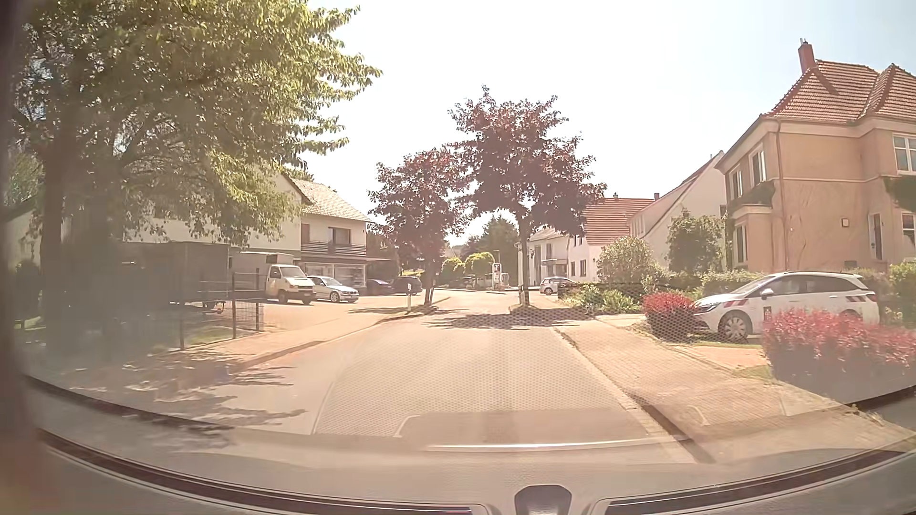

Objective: Follow the waypoints while adhering to traffic rules and regulations

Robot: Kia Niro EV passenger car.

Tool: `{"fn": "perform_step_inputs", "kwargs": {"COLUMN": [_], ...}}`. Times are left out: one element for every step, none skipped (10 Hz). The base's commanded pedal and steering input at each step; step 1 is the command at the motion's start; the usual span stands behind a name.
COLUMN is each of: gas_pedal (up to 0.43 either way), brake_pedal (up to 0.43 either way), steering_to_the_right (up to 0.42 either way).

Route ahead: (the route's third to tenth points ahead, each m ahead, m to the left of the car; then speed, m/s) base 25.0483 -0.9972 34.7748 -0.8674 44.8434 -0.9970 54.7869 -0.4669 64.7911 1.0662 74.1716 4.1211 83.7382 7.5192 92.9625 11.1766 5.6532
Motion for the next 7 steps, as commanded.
{"fn": "perform_step_inputs", "kwargs": {"gas_pedal": [0.150,0.150,0.150,0.150,0.150,0.150,0.150], "brake_pedal": [0.006,0.006,0.006,0.006,0.006,0.006,0.006], "steering_to_the_right": [0.003,0.003,0.003,0.003,0.003,0.003,0.003]}}
